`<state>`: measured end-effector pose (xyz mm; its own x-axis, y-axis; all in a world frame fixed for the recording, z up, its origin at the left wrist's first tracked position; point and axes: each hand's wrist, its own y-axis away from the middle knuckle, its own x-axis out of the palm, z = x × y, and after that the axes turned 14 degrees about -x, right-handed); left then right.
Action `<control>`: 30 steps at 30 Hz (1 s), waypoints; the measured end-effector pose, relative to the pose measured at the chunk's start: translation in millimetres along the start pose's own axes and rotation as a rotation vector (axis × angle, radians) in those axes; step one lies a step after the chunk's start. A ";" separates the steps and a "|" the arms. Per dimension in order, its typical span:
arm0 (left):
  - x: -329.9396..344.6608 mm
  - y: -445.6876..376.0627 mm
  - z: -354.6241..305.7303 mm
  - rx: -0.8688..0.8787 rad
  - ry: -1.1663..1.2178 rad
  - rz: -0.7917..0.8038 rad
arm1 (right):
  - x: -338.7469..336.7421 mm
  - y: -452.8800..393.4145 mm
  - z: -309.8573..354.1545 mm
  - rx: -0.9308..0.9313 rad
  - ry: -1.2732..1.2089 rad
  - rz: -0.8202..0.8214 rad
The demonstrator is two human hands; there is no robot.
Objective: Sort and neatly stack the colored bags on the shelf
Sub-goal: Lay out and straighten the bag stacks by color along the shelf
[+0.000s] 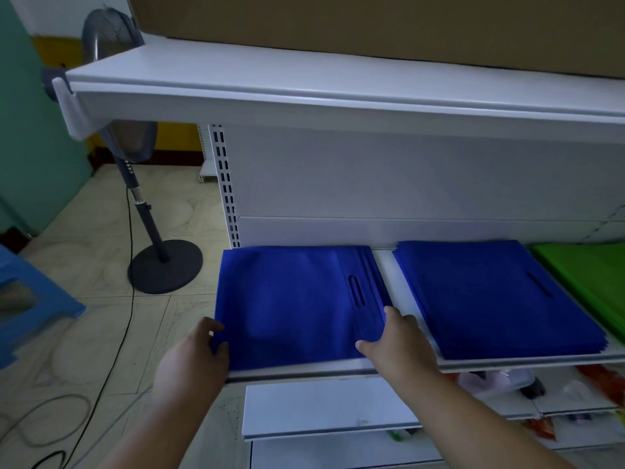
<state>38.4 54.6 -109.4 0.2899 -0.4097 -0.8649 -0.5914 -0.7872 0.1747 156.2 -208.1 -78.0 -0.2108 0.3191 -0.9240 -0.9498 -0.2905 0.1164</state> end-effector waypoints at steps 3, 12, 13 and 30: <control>-0.4 2.1 -1.8 0.016 -0.027 -0.008 | -6.7 -10.4 -0.8 -0.037 -0.094 0.021; 0.5 20.1 -9.4 0.057 -0.021 -0.109 | -32.3 -15.3 -17.3 -0.409 0.125 -0.331; 2.5 24.1 -12.8 0.063 0.003 -0.119 | -35.4 -14.3 -21.5 -0.474 0.143 -0.411; 96.4 117.0 -189.7 0.209 0.167 -0.135 | -154.4 -3.5 -215.9 -0.438 0.111 -0.617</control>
<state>139.9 -164.4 -83.1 0.4855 -0.3919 -0.7815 -0.6766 -0.7345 -0.0520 242.0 -451.1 -14.4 0.3747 0.4536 -0.8086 -0.7047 -0.4274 -0.5663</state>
